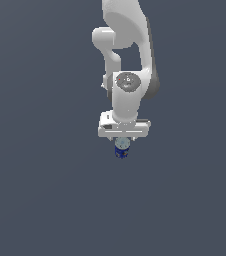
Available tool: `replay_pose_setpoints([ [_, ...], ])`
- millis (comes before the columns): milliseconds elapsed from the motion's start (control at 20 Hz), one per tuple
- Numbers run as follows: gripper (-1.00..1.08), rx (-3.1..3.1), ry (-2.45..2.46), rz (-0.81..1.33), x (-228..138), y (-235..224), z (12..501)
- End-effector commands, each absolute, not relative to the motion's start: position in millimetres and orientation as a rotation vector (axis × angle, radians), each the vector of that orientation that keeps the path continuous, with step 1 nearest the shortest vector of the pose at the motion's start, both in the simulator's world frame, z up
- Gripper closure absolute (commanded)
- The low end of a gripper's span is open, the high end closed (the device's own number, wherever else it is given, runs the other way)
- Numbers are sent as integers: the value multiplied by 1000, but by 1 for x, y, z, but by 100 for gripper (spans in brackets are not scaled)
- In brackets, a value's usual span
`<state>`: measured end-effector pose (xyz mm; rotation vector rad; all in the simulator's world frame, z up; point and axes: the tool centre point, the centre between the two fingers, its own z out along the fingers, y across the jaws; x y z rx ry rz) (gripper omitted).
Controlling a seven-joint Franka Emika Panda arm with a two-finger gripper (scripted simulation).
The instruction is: Pick up the object and move it to a goal position.
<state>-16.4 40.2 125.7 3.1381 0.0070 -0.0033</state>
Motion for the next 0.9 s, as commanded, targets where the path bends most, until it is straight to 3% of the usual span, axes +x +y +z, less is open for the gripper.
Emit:
replay_pose_setpoints([
  [0, -92, 3142, 1, 0, -17, 44, 124],
  [850, -92, 3141, 1, 0, -17, 44, 75],
])
